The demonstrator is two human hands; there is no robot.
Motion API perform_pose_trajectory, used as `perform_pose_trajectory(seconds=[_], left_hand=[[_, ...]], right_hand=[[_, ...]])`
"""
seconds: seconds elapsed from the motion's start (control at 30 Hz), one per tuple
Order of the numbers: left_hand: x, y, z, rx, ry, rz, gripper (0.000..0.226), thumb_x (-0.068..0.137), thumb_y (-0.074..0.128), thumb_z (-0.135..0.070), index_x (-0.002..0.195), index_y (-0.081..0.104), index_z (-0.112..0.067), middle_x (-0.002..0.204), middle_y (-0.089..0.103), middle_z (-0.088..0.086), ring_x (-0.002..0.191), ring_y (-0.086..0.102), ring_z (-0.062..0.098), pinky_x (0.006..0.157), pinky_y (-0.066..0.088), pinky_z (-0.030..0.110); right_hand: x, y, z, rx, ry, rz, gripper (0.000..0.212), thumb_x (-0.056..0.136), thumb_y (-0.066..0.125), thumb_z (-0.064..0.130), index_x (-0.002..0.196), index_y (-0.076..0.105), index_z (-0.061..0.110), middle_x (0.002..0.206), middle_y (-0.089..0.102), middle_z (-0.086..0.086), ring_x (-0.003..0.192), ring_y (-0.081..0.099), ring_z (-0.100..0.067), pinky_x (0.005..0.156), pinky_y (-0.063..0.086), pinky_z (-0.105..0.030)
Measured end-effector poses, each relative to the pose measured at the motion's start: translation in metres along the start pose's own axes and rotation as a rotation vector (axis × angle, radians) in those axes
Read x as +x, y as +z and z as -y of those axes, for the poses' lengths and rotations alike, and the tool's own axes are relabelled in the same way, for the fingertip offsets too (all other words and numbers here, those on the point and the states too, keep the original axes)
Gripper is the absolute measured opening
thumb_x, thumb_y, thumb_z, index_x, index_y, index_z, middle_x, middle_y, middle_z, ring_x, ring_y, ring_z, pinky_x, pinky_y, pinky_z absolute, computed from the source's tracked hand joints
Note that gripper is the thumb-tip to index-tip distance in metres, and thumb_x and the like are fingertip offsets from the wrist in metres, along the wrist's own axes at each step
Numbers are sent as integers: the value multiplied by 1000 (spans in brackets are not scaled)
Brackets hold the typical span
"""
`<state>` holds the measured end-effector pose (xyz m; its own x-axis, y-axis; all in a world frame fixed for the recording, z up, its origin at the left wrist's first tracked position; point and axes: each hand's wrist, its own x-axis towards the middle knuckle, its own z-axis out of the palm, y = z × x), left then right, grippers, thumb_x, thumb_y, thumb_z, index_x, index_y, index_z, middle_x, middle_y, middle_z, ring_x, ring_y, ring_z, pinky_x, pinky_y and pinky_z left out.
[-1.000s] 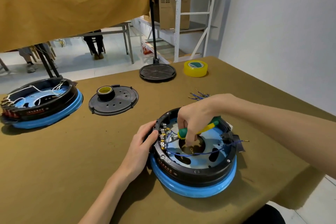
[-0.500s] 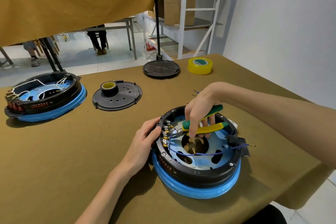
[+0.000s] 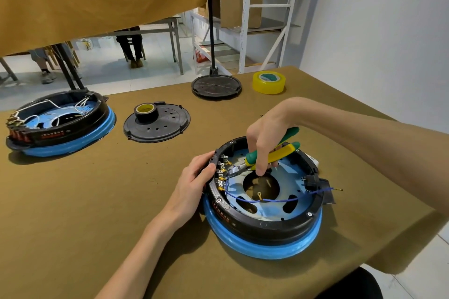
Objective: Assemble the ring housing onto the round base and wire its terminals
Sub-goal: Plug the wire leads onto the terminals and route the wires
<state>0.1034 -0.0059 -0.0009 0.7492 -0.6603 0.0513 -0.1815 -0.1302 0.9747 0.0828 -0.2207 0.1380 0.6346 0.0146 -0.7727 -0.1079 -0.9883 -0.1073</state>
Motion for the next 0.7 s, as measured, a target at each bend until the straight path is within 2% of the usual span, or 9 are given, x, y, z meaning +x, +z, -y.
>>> perform_pose_trajectory(seconds=[0.17,0.23,0.3,0.37,0.43,0.5,0.57,0.7], left_hand=[[0,0,0,12,-5,1,53,91,46,-56,141,51,-39,137,60,-12,127,57,8,113,43,49],[0,0,0,8,-3,-1,50,91,47,-56,138,52,-40,137,60,-12,126,58,8,112,43,48],[0,1,-1,7,-5,0,43,91,47,-56,133,52,-46,136,60,-13,125,58,6,113,44,46],[0,1,-1,11,-10,2,43,91,46,-56,132,51,-47,136,60,-14,125,57,5,113,43,45],[0,1,-1,23,-10,3,46,90,45,-57,134,50,-46,135,59,-16,125,56,4,113,42,43],[0,1,-1,30,-6,3,48,89,44,-58,136,49,-44,136,58,-16,126,55,3,113,42,41],[0,1,-1,32,-4,6,49,90,44,-57,136,49,-43,137,58,-15,125,55,3,112,42,39],[0,0,1,26,-2,8,47,90,44,-56,135,49,-44,136,58,-16,123,56,0,109,44,33]], right_hand=[[8,1,5,-124,3,-107,33,81,80,48,76,74,16,67,70,8,58,61,-11,58,47,-24],[8,2,5,-145,-3,-175,36,78,81,50,85,76,15,74,71,6,64,62,-14,57,46,-24],[7,3,4,-148,-22,-232,44,78,82,48,102,76,12,91,75,0,79,68,-22,61,49,-26],[8,6,5,-164,-49,-271,47,78,84,44,108,73,9,98,74,-6,83,65,-24,63,48,-28],[9,8,6,-192,-63,-302,44,78,85,39,107,71,9,94,69,-3,79,60,-21,63,45,-30],[9,8,6,-220,-71,-328,33,78,85,36,94,65,15,84,61,4,73,56,-15,60,43,-29],[9,8,5,-239,-77,-344,32,78,86,32,87,57,21,77,55,10,69,52,-8,57,42,-26],[8,11,5,-250,-95,-355,38,78,86,30,99,54,25,79,52,14,70,52,-6,58,42,-23]])
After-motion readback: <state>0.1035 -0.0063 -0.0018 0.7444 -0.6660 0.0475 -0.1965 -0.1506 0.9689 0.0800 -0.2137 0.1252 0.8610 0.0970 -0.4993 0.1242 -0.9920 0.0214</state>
